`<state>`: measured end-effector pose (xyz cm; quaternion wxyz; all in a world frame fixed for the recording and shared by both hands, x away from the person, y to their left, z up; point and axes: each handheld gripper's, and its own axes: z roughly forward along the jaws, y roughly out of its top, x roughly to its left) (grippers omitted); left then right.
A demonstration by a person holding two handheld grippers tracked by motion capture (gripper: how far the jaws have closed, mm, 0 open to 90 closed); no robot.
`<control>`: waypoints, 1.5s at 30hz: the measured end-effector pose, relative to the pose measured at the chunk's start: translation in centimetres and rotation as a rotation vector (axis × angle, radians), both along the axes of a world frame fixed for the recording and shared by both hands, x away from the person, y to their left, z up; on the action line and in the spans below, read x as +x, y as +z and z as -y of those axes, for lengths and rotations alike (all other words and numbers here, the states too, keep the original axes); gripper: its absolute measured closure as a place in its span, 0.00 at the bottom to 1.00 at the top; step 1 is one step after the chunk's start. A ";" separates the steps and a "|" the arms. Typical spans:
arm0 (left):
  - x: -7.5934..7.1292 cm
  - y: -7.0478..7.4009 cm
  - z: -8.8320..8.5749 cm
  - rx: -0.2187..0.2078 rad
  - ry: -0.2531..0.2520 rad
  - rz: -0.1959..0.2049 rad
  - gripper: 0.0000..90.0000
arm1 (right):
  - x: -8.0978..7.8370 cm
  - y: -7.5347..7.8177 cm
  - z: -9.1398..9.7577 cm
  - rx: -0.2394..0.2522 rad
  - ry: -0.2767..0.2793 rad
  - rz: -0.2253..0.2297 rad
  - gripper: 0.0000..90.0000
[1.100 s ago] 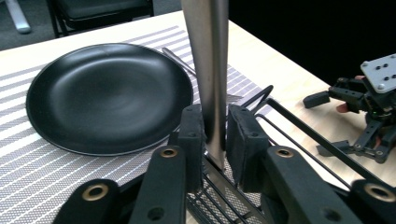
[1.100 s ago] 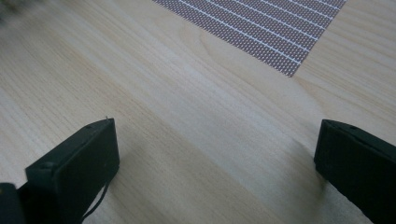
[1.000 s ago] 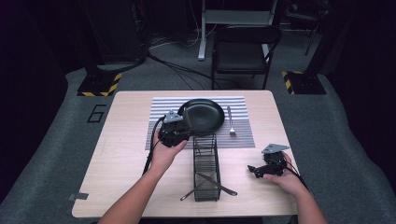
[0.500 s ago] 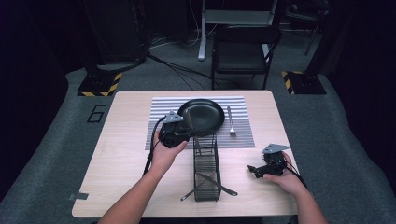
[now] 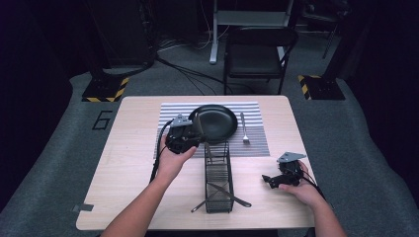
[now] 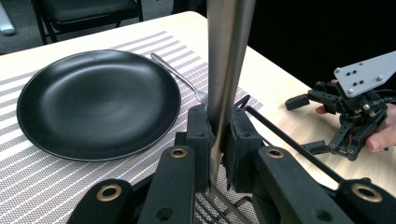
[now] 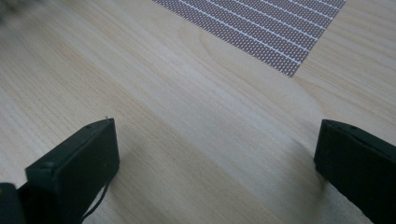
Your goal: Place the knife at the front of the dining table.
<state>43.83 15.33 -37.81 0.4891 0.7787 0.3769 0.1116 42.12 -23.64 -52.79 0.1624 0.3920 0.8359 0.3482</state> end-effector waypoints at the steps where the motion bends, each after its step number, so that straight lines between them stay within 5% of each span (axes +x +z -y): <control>1: 0.0 0.0 0.0 0.000 0.000 0.000 0.91 | 0.0 0.0 0.0 0.000 0.000 0.000 0.00; 33: -1.0 8.8 -1.0 -0.003 -0.023 0.109 0.91 | 0.0 0.0 0.0 0.000 0.000 0.000 0.00; 45: -0.5 9.7 -2.7 -0.001 0.002 0.103 0.91 | 0.0 0.0 0.0 0.000 0.000 0.000 0.00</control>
